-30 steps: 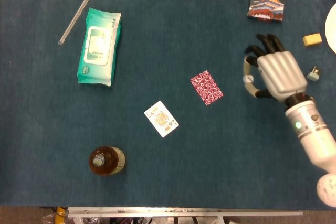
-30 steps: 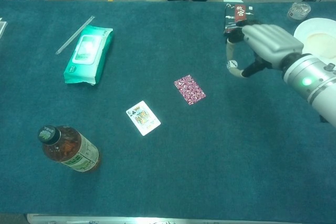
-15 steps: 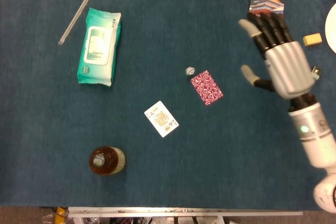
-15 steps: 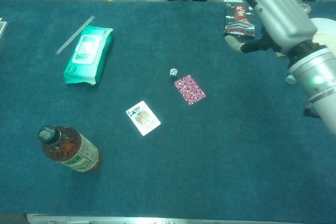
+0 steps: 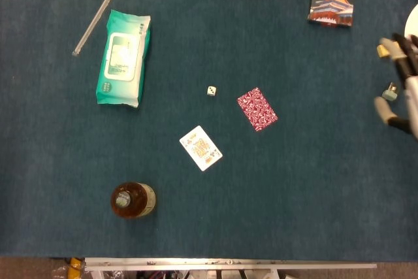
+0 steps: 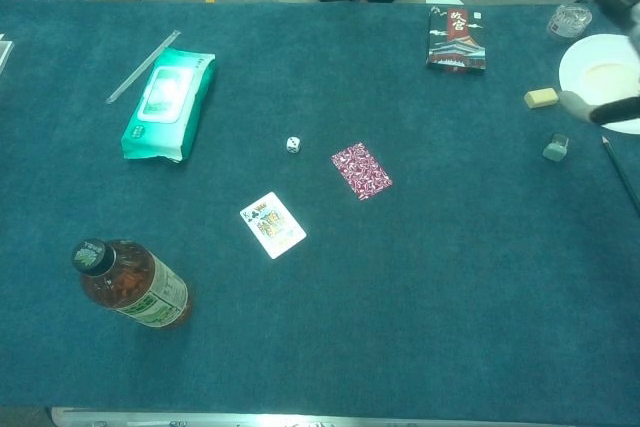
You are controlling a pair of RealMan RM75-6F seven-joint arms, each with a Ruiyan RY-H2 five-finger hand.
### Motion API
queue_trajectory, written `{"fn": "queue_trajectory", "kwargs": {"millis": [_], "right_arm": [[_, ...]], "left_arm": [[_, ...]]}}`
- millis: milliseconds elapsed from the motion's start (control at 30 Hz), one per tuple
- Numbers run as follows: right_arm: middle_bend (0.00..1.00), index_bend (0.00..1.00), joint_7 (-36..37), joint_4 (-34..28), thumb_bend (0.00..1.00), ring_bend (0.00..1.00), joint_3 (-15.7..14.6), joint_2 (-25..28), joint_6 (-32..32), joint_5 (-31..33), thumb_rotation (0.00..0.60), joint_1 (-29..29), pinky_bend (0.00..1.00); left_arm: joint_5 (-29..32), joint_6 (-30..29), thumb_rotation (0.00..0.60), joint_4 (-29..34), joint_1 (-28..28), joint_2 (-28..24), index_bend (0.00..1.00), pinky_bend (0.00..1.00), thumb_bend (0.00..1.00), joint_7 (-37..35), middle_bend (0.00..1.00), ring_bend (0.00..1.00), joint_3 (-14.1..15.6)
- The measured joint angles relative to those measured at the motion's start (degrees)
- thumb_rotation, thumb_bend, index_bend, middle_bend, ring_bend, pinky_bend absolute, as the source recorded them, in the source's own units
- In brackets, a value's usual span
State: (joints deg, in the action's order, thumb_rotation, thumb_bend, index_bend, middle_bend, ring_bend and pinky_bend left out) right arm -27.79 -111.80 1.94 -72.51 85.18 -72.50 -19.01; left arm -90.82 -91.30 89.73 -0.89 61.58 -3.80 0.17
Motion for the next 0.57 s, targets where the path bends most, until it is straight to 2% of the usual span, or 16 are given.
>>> {"fn": "queue_trajectory", "kwargs": {"millis": [333, 567], "right_arm": [[0.11, 0.16, -0.2, -0.7, 0.28, 0.00, -2.3, 2.2, 4.9, -2.0, 0.600, 6.3, 0.00], [0.11, 0.16, 1.0, 0.2, 0.28, 0.00, -2.4, 2.3, 5.9, -3.8, 0.600, 8.5, 0.00]], "left_arm": [[0.5, 0.7, 0.600, 0.8, 0.8, -0.1, 0.28, 0.09, 0.27, 1.1, 0.21, 0.13, -0.6], [0.3, 0.8, 0.600, 1.1, 1.0, -0.1, 0.28, 0.09, 0.27, 1.6, 0.21, 0.13, -0.6]]}}
